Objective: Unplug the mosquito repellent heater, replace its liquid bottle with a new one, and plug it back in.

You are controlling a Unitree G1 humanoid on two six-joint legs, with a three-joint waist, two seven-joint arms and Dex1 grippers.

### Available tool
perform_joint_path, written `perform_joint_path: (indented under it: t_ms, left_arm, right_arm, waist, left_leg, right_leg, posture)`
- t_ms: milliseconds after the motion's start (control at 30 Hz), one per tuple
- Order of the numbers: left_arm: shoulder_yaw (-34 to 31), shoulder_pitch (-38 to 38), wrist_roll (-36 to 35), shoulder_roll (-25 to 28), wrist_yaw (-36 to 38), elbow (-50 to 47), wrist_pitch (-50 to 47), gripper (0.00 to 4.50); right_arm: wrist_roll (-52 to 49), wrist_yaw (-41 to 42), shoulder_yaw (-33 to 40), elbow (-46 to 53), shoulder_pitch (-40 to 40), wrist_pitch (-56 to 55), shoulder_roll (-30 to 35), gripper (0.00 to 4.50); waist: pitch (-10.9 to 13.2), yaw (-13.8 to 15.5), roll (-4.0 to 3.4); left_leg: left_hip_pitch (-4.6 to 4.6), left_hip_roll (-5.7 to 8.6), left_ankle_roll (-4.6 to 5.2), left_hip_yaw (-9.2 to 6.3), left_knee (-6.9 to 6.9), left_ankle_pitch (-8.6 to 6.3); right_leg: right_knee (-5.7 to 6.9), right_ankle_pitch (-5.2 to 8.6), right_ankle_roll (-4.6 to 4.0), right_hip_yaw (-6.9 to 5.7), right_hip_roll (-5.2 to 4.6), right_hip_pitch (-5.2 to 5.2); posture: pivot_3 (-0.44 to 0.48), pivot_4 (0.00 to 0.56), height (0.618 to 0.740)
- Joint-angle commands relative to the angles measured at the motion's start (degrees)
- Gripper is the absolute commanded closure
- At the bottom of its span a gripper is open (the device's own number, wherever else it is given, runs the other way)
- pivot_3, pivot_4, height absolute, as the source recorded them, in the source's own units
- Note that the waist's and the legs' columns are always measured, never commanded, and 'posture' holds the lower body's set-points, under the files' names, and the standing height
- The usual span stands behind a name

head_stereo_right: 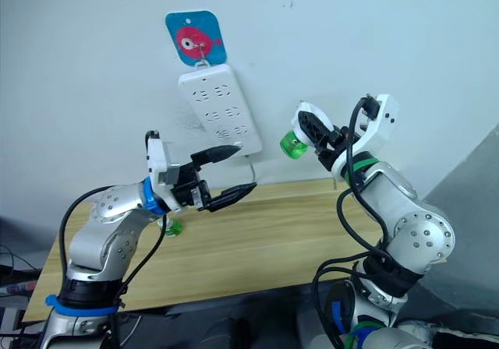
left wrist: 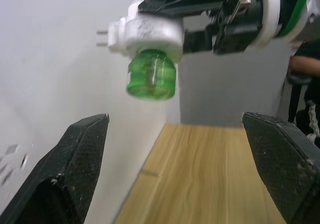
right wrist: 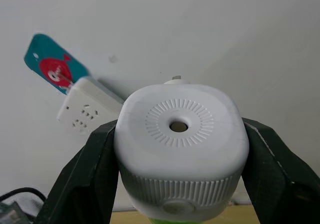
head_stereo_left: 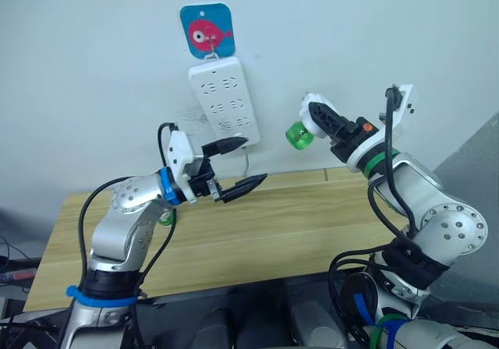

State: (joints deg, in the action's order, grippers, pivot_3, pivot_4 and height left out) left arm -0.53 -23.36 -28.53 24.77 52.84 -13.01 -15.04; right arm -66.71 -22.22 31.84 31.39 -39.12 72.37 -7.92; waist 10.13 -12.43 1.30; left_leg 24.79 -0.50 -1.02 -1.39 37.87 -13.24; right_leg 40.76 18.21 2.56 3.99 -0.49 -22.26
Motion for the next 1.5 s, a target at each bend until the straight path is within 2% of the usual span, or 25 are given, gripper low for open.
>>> perform_joint_path:
  t_ms: [33, 167, 333, 633, 967, 1067, 1233, 1467, 1500]
  left_arm:
    - [1.2, -2.6, 1.0, -2.1, -0.6, 2.1, 2.7, 0.00]
    - [1.8, -4.5, 2.5, -5.0, -1.3, 5.1, 6.1, 0.00]
    - [0.6, -6.1, 3.3, -7.6, -3.6, 6.8, 10.2, 0.00]
    - [0.2, -4.6, 1.0, -5.2, -2.1, 4.5, 8.9, 0.00]
    - [0.6, -5.2, 0.1, -6.3, -3.3, 4.4, 6.0, 0.00]
    - [0.2, -5.7, -0.1, -7.1, -4.0, 4.6, 6.1, 0.64]
    - [-0.3, -6.1, 0.0, -7.3, -4.5, 4.7, 6.0, 2.16]
    - [-0.2, -6.0, 0.5, -6.9, -4.0, 4.9, 6.2, 2.21]
    - [-0.1, -6.0, 0.7, -6.7, -3.8, 5.0, 6.5, 2.21]
  right_arm:
    - [-13.2, -8.6, -5.0, -0.3, 0.3, -8.7, -8.7, 1.54]
    - [-23.2, -15.3, -11.5, -1.0, 2.9, -16.7, -3.7, 1.54]
    - [-28.6, -19.2, -17.1, -0.1, 5.4, -24.3, 1.3, 1.54]
    - [-31.3, -19.8, -22.4, 0.4, 7.6, -32.1, 8.7, 1.54]
    - [-32.8, -19.2, -26.4, 0.6, 8.3, -37.2, 12.9, 1.54]
    - [-32.9, -19.1, -27.3, 0.8, 8.4, -38.0, 13.7, 1.54]
    - [-33.0, -19.1, -28.3, 1.0, 8.7, -39.3, 14.9, 1.54]
    - [-34.2, -18.1, -29.5, 1.4, 9.3, -39.8, 17.0, 1.54]
    - [-34.4, -17.9, -29.4, 1.6, 9.4, -40.0, 17.5, 1.19]
  waist:
    - [0.0, -0.5, -0.01]
    - [0.0, -0.8, -0.01]
    - [0.0, -0.6, -0.02]
    - [0.0, -0.6, -0.02]
    - [0.0, -0.3, -0.02]
    - [0.0, -0.3, -0.01]
    - [0.0, -0.3, -0.01]
    - [0.0, -0.2, -0.01]
    - [0.0, -0.2, -0.01]
  left_leg:
    - [0.00, -0.04, 0.00, 0.00, 0.00, 0.00]
    - [0.00, -0.18, 0.00, -0.02, 0.00, 0.00]
    - [0.03, -0.13, 0.00, -0.02, 0.02, 0.00]
    - [0.04, -0.14, 0.00, 0.00, 0.02, 0.00]
    - [0.04, -0.14, 0.00, 0.00, 0.03, 0.00]
    - [0.05, -0.14, 0.00, 0.00, 0.03, 0.00]
    - [0.04, -0.14, 0.00, 0.01, 0.03, 0.01]
    - [0.05, -0.14, 0.00, 0.01, 0.03, 0.01]
    - [0.05, -0.14, 0.00, 0.01, 0.03, 0.00]
  right_leg:
    - [0.01, 0.00, 0.00, 0.02, 0.07, 0.00]
    - [0.02, 0.00, 0.00, 0.07, 0.30, -0.02]
    - [-0.03, 0.00, 0.00, 0.12, 0.39, -0.01]
    - [-0.08, 0.01, 0.01, 0.14, 0.48, 0.00]
    - [-0.11, 0.01, 0.01, 0.16, 0.49, 0.00]
    - [-0.13, 0.01, 0.01, 0.16, 0.49, 0.01]
    - [-0.14, 0.01, 0.01, 0.16, 0.49, 0.01]
    - [-0.16, 0.01, 0.01, 0.17, 0.49, 0.02]
    - [-0.17, 0.01, 0.01, 0.17, 0.49, 0.02]
  posture:
    - [-0.230, 0.141, 0.740]
    - [-0.238, 0.140, 0.740]
    - [-0.250, 0.141, 0.740]
    - [-0.252, 0.142, 0.740]
    - [-0.252, 0.144, 0.740]
    - [-0.254, 0.145, 0.740]
    - [-0.254, 0.147, 0.740]
    - [-0.253, 0.148, 0.740]
    - [-0.252, 0.148, 0.740]
